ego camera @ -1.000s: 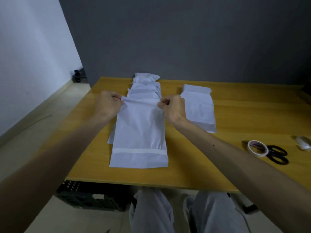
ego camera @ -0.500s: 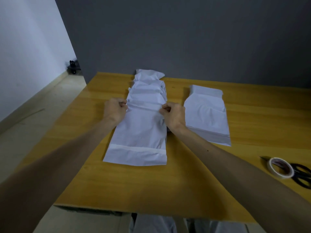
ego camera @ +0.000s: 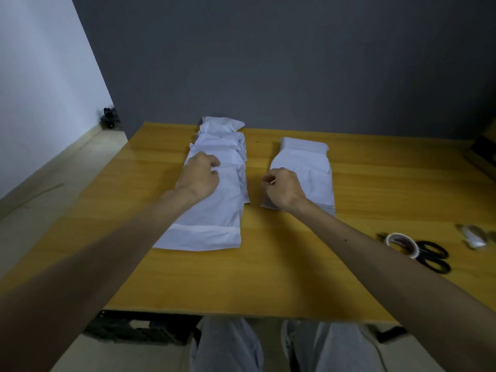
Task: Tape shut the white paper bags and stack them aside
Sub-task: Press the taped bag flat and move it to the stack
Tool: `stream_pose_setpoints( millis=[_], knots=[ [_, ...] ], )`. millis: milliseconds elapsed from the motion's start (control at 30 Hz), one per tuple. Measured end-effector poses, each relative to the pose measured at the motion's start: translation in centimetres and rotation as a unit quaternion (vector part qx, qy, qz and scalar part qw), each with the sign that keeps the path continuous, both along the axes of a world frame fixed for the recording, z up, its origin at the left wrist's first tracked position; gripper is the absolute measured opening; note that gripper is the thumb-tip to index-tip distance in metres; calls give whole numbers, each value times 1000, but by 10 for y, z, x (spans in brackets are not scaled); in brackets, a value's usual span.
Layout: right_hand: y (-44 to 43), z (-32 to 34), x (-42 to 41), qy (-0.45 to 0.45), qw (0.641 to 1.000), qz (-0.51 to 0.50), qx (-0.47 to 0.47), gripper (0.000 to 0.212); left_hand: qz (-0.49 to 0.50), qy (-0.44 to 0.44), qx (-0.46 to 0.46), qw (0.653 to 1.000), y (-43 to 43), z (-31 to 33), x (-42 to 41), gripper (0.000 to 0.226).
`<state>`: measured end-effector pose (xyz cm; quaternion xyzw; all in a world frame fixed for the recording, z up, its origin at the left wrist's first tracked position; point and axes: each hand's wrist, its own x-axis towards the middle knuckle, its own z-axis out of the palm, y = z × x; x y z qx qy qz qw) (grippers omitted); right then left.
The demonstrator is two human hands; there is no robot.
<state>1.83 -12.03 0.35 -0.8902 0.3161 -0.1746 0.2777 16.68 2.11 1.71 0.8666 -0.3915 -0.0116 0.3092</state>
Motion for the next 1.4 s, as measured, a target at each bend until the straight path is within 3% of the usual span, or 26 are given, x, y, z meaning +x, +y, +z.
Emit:
stream_pose_setpoints(
  millis=[233, 400, 667, 1167, 1400],
  knots=[
    [-25, -2, -82, 80, 997, -10, -6, 37, -115, -3, 46, 992, -53, -6, -91, 30],
    [-42, -11, -124, 107, 994, 7, -16, 16, -173, 36, 111, 978, -77, -24, -118, 42],
    [-52, -25, -151, 111, 990, 73, -54, 43, -197, -11, 150, 969, -71, -39, -128, 45],
    [-13, -31, -201, 43, 991, 84, -91, 31, -228, -102, 90, 964, -18, -44, -168, 34],
    [5, -23, -215, 69, 984, 89, -137, 39, -235, -99, 52, 965, -3, -40, -182, 24]
  ],
)
